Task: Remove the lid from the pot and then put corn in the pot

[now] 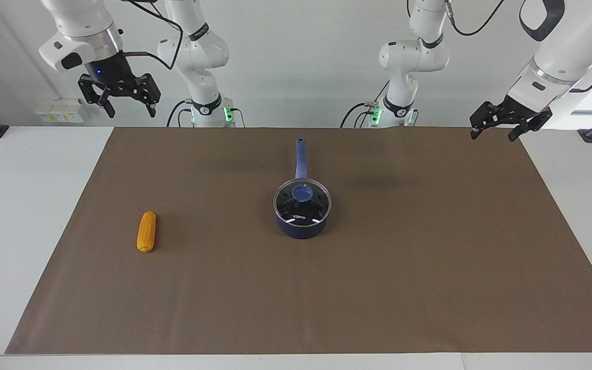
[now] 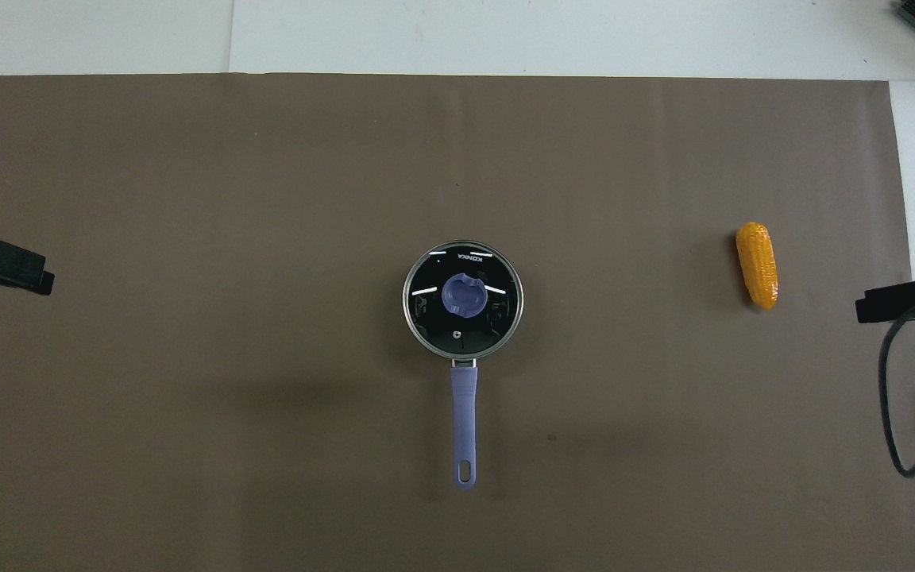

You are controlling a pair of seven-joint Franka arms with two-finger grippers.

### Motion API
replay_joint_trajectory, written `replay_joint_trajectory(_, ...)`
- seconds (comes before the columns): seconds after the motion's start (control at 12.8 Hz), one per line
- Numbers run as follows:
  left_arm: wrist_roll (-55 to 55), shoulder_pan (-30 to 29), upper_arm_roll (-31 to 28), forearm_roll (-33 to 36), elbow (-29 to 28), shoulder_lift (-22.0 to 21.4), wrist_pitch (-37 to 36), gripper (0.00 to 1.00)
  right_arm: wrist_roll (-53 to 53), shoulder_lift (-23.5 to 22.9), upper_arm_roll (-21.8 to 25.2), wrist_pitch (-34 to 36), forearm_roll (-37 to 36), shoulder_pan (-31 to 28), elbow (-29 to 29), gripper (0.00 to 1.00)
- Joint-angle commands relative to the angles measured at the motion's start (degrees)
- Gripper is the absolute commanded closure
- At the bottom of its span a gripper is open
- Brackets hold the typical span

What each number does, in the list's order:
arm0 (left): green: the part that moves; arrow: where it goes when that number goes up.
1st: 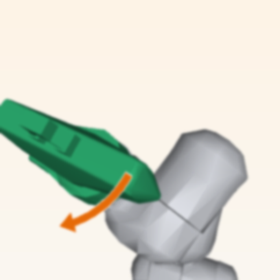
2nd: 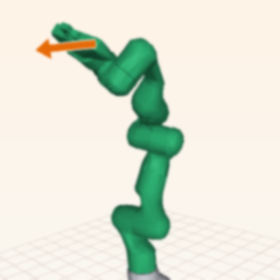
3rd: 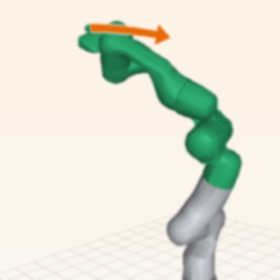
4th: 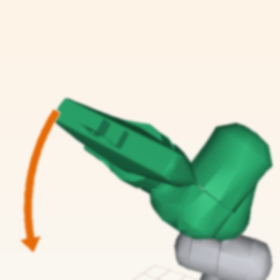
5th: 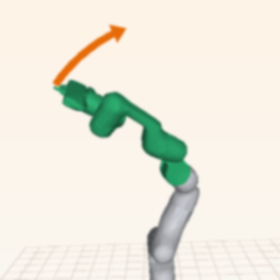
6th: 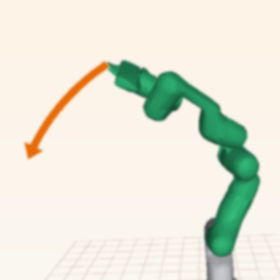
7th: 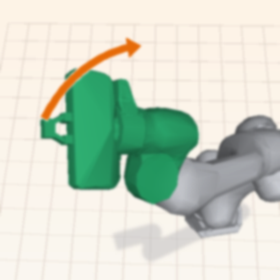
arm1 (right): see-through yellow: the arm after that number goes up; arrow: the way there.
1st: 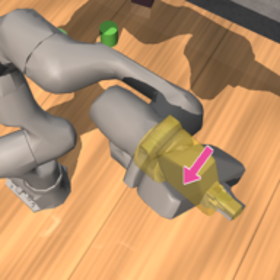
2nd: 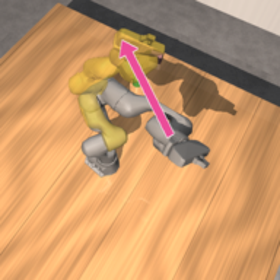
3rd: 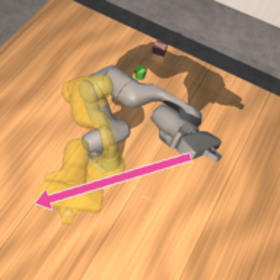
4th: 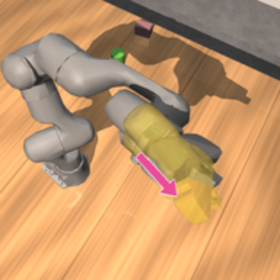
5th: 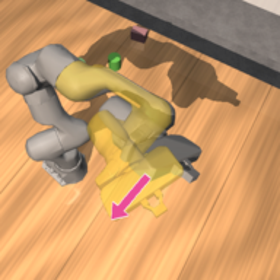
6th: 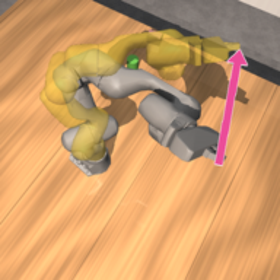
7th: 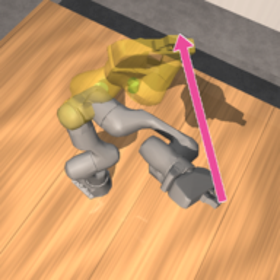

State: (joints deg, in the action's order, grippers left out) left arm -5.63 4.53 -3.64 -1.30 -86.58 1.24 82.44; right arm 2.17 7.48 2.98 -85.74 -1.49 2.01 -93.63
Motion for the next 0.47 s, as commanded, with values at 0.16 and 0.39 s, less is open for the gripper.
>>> replay_joint_trajectory(0.16,-2.99,-0.22,0.12,1.04,1.59,0.08,-1.23,0.0,1.35,0.08,0.09,1.01,0.26,-0.52,0.21,0.0)
replay_joint_trajectory(0.39,-3.07,-0.4,0.3,0.69,1.24,-0.18,-0.79,0.0,1.35,0.08,0.36,1.01,0.26,-0.52,0.21,0.0)
